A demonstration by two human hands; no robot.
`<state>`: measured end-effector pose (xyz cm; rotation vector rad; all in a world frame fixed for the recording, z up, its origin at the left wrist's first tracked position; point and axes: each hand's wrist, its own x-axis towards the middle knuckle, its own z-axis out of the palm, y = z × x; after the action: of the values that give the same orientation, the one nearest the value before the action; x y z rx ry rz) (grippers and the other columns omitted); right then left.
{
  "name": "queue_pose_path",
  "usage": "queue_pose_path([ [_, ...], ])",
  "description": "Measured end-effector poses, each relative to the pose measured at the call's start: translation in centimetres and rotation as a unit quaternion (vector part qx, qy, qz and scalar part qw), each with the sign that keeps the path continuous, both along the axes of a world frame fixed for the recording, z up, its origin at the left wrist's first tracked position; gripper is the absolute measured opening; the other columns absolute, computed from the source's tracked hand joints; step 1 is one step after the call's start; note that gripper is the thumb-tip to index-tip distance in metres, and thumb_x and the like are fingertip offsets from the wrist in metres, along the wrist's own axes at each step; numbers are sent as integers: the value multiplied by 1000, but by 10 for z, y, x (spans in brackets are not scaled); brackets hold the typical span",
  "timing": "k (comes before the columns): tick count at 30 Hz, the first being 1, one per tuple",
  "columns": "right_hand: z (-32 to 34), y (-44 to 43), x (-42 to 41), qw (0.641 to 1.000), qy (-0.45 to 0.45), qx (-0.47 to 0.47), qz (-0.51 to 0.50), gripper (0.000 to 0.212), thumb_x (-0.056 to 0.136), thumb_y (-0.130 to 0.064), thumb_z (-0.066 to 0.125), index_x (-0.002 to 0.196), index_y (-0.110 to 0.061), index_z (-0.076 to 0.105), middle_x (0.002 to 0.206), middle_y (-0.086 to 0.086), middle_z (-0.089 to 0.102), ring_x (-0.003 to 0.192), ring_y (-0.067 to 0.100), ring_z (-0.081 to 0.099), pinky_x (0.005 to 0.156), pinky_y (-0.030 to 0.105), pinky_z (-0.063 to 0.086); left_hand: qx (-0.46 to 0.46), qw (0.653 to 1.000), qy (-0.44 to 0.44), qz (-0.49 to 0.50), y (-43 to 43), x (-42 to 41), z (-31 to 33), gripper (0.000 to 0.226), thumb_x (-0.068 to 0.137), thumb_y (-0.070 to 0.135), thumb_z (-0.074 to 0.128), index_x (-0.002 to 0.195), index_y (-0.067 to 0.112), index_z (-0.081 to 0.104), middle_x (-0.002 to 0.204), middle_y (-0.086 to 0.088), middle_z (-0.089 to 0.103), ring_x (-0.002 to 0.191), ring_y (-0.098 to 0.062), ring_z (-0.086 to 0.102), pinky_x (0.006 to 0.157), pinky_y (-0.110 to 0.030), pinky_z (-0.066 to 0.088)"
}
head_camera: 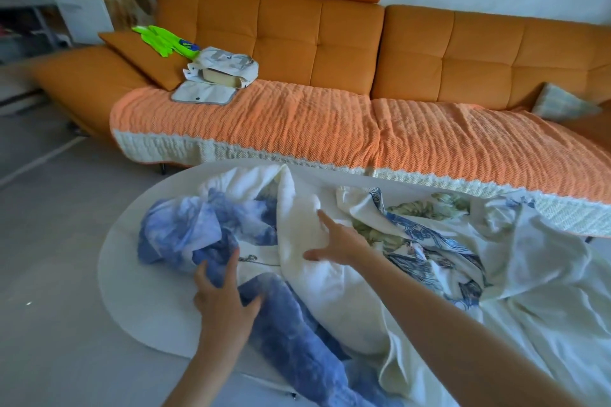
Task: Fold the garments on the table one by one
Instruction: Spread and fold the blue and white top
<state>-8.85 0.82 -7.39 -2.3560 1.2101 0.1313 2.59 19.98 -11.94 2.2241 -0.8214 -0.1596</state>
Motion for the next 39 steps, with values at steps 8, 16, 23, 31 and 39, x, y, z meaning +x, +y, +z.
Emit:
queue_pose_path([
  [8,49,-13,-33,970,-112,-188,-102,24,92,-19,52,114,-20,62,96,4,66,80,21,62,51,21,37,-190,977,-69,-62,-30,43,23,66,66,-29,45,116,10,63,125,-22,35,120,-26,39,103,-8,20],
  [16,69,3,-85,973,213,-90,-15,54,91,-60,38,75,-10,48,76,1,52,70,19,54,63,29,44,-9,989,-142,-52,-70,103,55,48,81,-9,50,121,12,63,133,-18,44,123,-37,41,103,-40,34],
  [23,60,-34,-68,993,36,-94,-67,62,86,-59,51,125,-11,52,114,8,63,99,24,62,81,33,50,-34,936,348,-27,-49,53,28,54,76,35,74,113,4,52,103,-21,63,82,-33,65,73,-42,56],
  [31,30,-16,-65,998,-5,-23,-59,65,77,-44,69,129,-12,48,117,6,59,99,23,58,79,34,50,-154,933,324,30,-47,64,36,39,82,0,64,118,4,51,100,-16,63,81,-26,60,63,-26,47],
  [39,66,9,-67,992,52,110,21,52,91,-48,51,95,3,63,77,14,70,56,23,63,63,34,56,68,992,-105,7,-68,129,70,46,92,12,52,137,19,45,145,-20,32,134,-37,25,107,-47,26],
])
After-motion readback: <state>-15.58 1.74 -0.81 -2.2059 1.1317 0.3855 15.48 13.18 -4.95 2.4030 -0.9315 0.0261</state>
